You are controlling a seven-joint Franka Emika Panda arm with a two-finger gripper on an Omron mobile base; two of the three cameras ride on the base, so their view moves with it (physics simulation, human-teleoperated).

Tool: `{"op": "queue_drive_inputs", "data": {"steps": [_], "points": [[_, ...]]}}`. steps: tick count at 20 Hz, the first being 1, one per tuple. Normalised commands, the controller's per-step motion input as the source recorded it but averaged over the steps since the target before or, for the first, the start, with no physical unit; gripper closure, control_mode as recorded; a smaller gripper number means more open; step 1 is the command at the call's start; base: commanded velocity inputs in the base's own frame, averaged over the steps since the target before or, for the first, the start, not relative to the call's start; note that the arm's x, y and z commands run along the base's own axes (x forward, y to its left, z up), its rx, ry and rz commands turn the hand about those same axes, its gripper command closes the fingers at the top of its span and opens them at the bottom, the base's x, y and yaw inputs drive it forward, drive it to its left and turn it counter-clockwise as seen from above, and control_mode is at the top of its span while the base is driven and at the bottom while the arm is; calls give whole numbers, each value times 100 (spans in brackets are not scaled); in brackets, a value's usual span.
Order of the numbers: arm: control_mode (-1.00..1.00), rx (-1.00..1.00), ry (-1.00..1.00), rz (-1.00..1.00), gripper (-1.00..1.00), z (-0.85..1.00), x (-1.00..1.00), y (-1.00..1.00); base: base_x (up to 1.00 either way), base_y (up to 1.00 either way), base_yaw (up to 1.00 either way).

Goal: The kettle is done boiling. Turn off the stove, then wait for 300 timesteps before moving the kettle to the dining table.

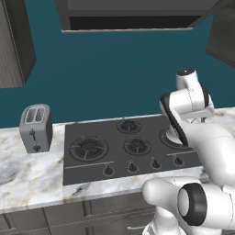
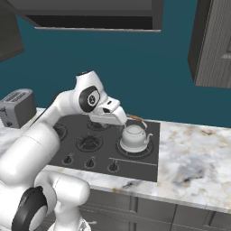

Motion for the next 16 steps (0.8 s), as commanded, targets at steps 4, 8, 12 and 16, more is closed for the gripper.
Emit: {"op": "queue_drive_inputs", "data": {"steps": [4, 8, 12, 16], "points": [[-100, -6, -3, 15, -100, 5, 2, -5, 0, 0, 0], [-100, -2, -7, 18, -100, 0, 3, -14, 0, 0, 0], [-100, 0, -8, 19, -100, 0, 8, -15, 0, 0, 0], [-100, -3, 0, 13, -100, 7, 27, 0, 0, 0, 0]]}}
